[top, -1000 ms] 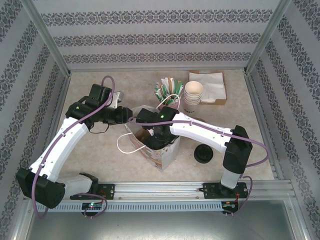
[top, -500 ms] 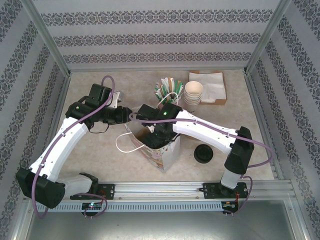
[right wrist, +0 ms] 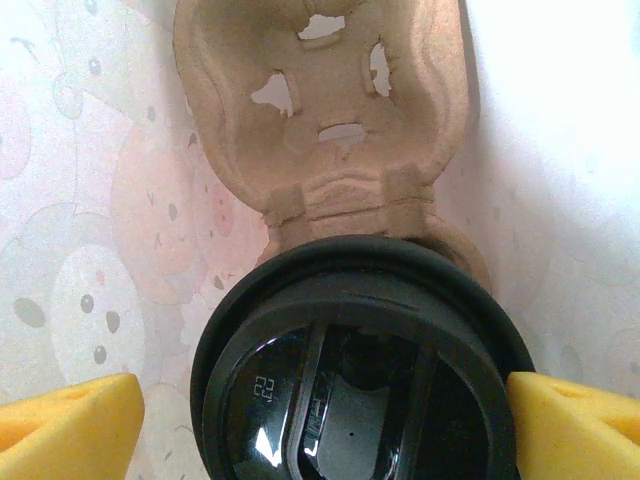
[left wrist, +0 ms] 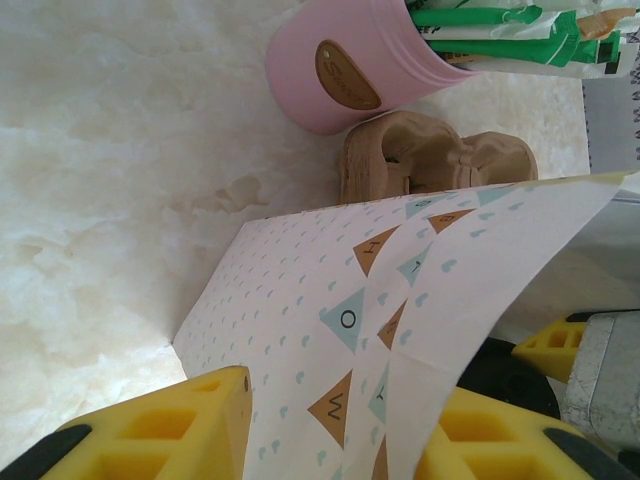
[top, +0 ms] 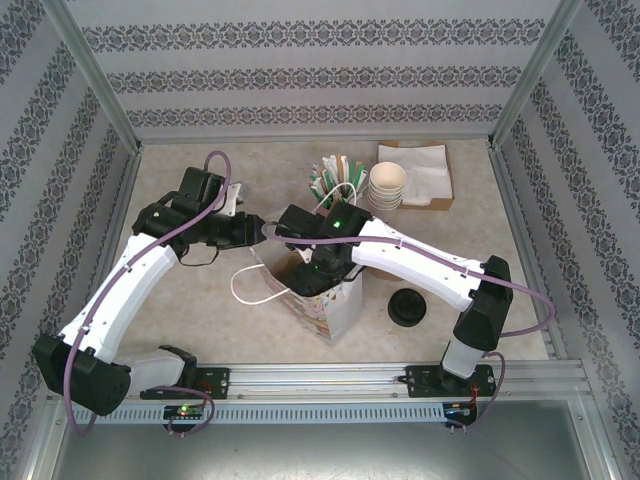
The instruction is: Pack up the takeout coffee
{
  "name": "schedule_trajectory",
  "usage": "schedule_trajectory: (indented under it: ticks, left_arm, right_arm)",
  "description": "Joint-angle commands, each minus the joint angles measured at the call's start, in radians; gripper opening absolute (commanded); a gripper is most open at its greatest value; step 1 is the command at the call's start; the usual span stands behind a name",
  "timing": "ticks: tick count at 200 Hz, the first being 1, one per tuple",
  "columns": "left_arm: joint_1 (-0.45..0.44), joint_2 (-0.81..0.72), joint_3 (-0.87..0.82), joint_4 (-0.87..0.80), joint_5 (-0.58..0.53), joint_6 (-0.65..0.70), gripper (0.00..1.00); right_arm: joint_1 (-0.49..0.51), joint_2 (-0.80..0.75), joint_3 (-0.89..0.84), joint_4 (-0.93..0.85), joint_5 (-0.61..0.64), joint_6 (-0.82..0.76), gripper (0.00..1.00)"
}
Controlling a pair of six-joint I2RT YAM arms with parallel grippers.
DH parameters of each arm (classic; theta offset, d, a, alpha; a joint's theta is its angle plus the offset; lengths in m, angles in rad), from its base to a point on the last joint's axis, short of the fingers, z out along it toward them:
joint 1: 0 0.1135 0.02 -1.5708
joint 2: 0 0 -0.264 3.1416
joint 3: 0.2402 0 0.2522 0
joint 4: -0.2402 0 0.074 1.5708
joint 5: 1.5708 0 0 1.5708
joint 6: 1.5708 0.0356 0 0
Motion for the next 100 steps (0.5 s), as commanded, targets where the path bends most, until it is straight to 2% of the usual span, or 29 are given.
schedule_trajectory:
  ticks: [1, 100]
  left_arm:
    - [-0.015, 0.006, 0.034, -0.028, -0.014, 0.015, 0.39]
    - [-0.023, 0.005, 0.047, -0.03, -0.014, 0.015, 0.39]
  right_arm:
    - [0.004, -0.015, 0.026, -0.022, 0.014, 0.014, 0.92]
    - [0.004, 0.009, 0.042, -0.011, 0.01, 0.009, 0.95]
